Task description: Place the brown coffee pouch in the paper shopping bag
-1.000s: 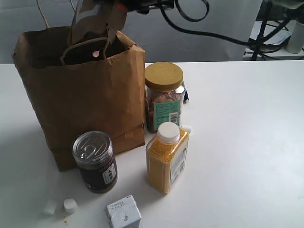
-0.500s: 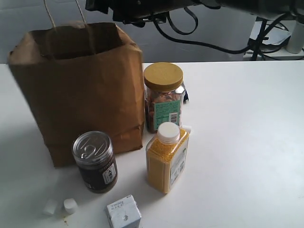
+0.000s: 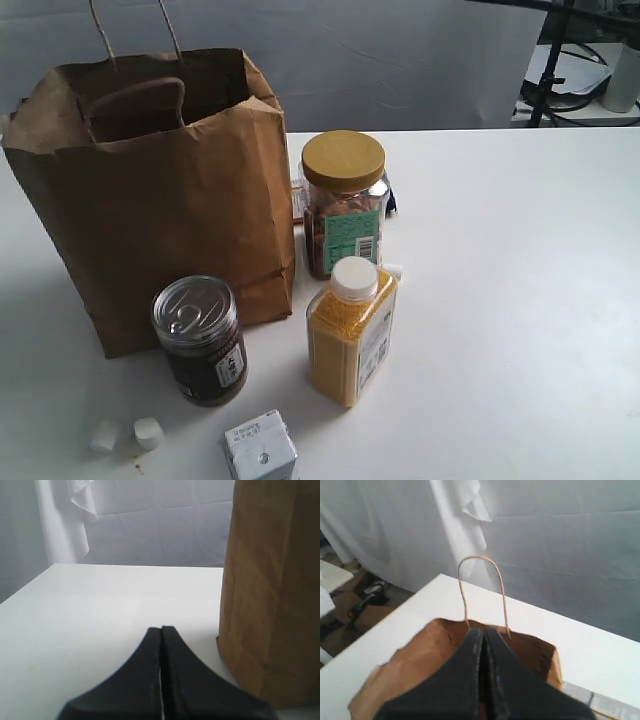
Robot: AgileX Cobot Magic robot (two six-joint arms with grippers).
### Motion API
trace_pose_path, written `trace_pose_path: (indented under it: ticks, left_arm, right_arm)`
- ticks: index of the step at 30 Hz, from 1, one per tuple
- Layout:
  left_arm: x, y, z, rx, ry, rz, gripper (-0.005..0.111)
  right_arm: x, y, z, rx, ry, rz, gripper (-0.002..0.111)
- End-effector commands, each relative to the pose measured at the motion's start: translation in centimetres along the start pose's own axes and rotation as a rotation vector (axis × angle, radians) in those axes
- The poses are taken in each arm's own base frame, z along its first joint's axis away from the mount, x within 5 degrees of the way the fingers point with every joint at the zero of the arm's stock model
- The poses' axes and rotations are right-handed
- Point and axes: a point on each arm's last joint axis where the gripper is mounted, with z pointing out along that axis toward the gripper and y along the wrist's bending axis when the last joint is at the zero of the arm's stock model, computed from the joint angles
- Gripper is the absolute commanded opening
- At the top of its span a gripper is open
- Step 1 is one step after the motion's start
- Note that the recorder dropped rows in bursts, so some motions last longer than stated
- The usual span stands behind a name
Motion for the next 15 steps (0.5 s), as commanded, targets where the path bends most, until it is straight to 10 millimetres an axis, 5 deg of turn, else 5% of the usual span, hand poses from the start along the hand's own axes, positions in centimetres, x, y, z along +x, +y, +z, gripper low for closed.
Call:
trace_pose_path:
  ticks: [1,15]
  left_arm:
    - [0.1,0.0,0.0,-0.004,-0.004,0.000,0.000]
    - [0.1,0.0,0.0,-0.004,-0.004,0.000,0.000]
  right_arm:
    - [0.0,0.0,-2.5,0.066,0.071,-0.097,0.000]
    - [6.0,-1.9,-10.9,0.264,0.048,-0.124,0.000]
